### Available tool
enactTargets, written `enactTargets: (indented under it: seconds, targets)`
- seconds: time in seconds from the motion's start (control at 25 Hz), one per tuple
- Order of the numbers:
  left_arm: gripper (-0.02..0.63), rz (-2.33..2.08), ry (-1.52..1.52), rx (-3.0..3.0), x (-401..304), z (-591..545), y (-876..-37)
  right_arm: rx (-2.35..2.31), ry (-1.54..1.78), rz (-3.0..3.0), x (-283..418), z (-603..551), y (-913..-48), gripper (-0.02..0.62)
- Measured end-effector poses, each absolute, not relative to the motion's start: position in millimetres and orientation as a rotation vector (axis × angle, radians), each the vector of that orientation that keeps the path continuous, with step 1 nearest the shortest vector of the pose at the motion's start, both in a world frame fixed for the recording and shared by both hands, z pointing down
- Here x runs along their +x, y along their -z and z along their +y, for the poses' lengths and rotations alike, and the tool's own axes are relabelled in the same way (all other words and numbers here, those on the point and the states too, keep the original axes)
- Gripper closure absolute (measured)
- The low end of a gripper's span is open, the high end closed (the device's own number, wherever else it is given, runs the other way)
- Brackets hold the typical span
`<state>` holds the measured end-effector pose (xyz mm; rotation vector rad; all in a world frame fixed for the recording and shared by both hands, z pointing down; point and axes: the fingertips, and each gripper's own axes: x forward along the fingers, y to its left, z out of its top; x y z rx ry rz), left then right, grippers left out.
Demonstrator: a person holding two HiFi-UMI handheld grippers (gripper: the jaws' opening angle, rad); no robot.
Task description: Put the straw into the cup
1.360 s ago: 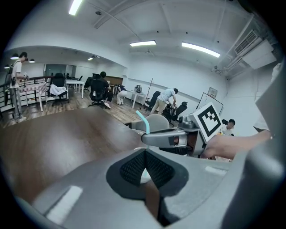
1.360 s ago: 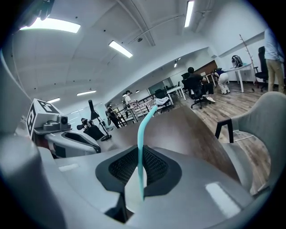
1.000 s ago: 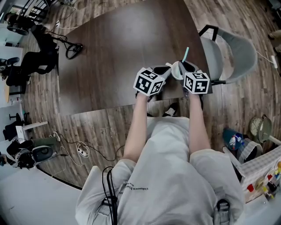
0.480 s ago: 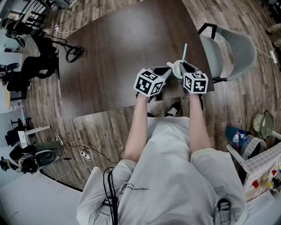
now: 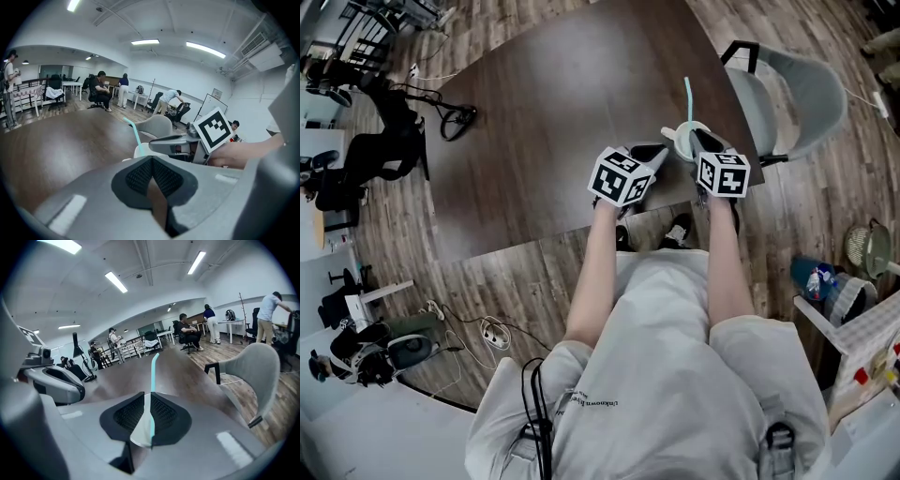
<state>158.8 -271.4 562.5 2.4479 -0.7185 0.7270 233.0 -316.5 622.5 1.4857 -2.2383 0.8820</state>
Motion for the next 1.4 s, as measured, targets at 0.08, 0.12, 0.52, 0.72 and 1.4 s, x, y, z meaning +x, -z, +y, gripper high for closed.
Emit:
enactTargets:
  seconds: [0.08,0.12,0.52,0.72,1.4]
  targets:
    - [0.606,-0.695,-0.734,2.454,153,-268,-561,1.527,-0.886,-2.220,233,-310,-619,0.528]
    - [0.606,-0.682,-0.738,2.460,152,-267,-559,1.550,-0.889,-2.211,234,-307,-617,0.529]
    - [0.604,-0.589,-0.700,2.534,152,-256,-544,1.754,-0.902,-2.111,243,-262,-601,0.531]
    - [0.605,-0.569,-0.663,2.571,149,-247,-538,1.859,-0.915,-2.075,242,-232,-590,0.537]
    - [0.605,-0.475,-0.622,2.633,129,-194,-531,2.008,-0.889,-2.062,202,-142,-572,0.568]
